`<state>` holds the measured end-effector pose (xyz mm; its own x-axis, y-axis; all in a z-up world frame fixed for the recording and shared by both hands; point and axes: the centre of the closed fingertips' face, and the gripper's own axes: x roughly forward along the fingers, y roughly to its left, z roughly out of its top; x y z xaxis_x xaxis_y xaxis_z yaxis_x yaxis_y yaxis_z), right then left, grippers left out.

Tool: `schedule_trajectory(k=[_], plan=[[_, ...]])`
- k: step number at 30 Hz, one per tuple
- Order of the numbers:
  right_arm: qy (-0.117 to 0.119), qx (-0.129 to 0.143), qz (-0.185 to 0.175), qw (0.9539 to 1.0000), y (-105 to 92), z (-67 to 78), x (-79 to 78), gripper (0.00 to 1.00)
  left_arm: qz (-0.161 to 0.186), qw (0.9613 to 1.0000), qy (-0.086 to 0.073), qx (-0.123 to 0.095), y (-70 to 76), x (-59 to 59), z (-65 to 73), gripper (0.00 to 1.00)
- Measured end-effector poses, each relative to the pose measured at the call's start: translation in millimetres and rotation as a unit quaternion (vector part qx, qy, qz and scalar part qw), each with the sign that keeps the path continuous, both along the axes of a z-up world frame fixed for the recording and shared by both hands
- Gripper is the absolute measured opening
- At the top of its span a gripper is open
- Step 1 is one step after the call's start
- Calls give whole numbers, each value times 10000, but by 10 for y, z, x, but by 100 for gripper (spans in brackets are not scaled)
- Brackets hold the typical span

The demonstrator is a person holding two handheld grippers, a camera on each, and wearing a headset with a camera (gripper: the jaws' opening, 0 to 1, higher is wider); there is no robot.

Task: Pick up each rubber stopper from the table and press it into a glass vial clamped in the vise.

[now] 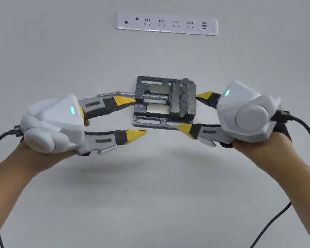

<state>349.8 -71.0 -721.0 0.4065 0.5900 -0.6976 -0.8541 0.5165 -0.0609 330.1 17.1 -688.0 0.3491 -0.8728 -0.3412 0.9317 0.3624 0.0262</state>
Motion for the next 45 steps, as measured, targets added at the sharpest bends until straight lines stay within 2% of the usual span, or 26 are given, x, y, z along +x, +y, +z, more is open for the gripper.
schedule_trajectory(k=[5,13,19,21,25,37,45], plan=[[-3,48,-107,9999,-58,12,-73,55,162,9998,60,25,26,-49,13,40],[-59,135,-191,9997,-116,70,-228,60,487,9988,26,71,101,-109,62,48],[-137,275,-289,9991,-153,155,-324,63,794,9968,60,46,210,-146,97,53],[-160,306,-327,9989,-173,168,-359,63,896,9959,23,67,251,-165,111,54],[-164,373,-402,9984,-218,162,-434,65,1095,9939,74,35,325,-201,131,55],[-174,663,-833,9942,-422,159,-623,67,1493,9886,186,56,468,-346,57,58],[-220,714,-855,9935,-413,149,-750,67,1623,9864,267,38,530,-411,33,58]])
